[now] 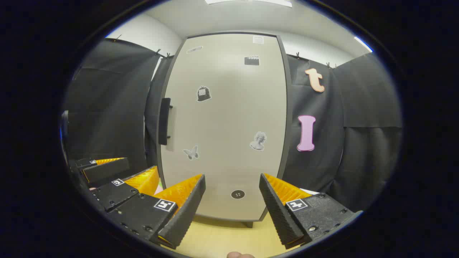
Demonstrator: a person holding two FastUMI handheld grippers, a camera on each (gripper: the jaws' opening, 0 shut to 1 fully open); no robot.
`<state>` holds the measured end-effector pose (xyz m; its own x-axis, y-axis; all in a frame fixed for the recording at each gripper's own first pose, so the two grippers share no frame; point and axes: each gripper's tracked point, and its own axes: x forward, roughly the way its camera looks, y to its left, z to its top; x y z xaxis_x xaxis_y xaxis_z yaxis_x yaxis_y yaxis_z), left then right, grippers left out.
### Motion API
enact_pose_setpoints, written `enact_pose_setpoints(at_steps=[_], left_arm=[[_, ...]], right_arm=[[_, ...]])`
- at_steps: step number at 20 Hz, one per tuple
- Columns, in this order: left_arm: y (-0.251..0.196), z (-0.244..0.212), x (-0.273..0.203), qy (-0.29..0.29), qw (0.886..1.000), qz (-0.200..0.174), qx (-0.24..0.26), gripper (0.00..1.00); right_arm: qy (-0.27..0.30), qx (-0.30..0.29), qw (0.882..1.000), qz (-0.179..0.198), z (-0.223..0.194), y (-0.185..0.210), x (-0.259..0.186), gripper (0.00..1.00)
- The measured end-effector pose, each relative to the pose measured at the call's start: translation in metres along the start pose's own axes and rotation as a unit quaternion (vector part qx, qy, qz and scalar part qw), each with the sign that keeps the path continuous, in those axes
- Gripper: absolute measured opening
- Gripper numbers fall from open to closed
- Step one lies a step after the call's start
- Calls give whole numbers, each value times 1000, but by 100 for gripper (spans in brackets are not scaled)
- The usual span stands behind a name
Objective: Open the cabinet door with the right hand, grasp the bottle in the cabinet with the left hand and place it on the coaster, then close the cabinet door with the right hand.
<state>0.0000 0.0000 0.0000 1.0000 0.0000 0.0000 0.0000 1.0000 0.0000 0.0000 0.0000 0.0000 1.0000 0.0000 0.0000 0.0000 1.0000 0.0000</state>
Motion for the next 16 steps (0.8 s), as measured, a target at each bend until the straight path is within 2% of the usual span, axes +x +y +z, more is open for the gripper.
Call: enact_pose_setpoints(at_steps=[16], left_arm=[[8, -12, -17, 11, 1000, -1, 3, 95]], right_arm=[[3, 11, 1000, -3, -1, -6, 7, 97]])
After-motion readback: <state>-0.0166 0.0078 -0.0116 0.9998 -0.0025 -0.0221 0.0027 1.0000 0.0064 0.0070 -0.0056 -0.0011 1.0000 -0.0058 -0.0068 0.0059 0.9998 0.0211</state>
